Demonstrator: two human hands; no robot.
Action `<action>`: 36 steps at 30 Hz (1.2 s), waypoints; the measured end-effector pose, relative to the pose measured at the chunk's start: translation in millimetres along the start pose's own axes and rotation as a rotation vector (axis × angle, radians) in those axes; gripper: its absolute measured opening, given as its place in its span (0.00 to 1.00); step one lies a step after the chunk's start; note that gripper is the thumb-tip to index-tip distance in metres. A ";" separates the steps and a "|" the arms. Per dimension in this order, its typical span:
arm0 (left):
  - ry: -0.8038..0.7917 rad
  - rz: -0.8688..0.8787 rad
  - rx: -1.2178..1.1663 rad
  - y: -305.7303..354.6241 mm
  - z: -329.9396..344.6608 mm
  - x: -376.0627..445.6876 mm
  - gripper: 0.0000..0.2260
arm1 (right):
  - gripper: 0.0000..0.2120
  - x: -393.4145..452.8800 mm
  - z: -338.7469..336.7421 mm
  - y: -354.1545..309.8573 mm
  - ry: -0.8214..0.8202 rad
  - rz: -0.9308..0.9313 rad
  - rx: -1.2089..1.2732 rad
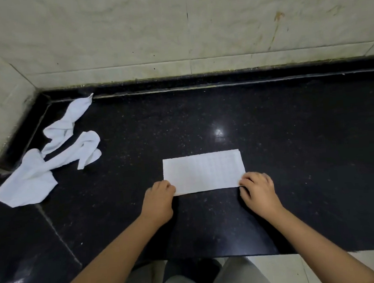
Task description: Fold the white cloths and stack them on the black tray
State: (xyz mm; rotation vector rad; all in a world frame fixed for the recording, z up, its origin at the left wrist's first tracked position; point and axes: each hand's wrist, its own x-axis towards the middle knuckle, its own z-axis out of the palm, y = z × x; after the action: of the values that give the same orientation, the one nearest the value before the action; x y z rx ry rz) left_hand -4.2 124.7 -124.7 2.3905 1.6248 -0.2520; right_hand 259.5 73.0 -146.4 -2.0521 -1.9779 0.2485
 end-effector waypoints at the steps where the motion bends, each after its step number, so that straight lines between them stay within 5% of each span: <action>1: 0.016 -0.014 -0.012 2.7 -4.0 1.3 0.17 | 0.06 3.2 -4.0 -1.7 0.023 0.057 0.029; 5: 0.202 -0.010 -0.164 15.3 -6.8 24.9 0.14 | 0.11 22.9 -18.9 -12.2 -0.078 0.398 -0.058; 10: 0.023 -0.019 -0.256 50.3 -2.0 59.4 0.27 | 0.15 36.6 -14.3 -22.5 -0.312 0.530 -0.163; 18: 0.063 -0.047 -0.177 53.2 23.4 62.5 0.28 | 0.06 40.6 -12.0 -26.7 -0.282 0.687 0.165; 22: 0.069 -0.042 -0.236 46.2 13.9 59.3 0.27 | 0.11 46.3 -24.4 -46.6 -0.071 0.605 0.519; 27: 0.243 -0.159 -0.364 -5.8 3.1 31.8 0.26 | 0.15 65.0 -25.2 -109.0 0.054 0.342 0.660; 32: 0.246 -0.357 -0.377 -57.4 12.3 -10.9 0.25 | 0.04 56.6 26.0 -162.0 -0.211 0.077 0.479; 36: 0.236 -0.392 -0.393 -72.9 24.3 -33.6 0.24 | 0.08 42.0 52.7 -164.2 -0.243 -0.003 0.393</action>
State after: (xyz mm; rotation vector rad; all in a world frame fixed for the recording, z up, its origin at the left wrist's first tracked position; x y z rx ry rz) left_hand -84.5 113.5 -146.0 1.8548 2.0203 0.2734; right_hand 89.2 123.0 -141.4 -1.8321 -1.8745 0.8489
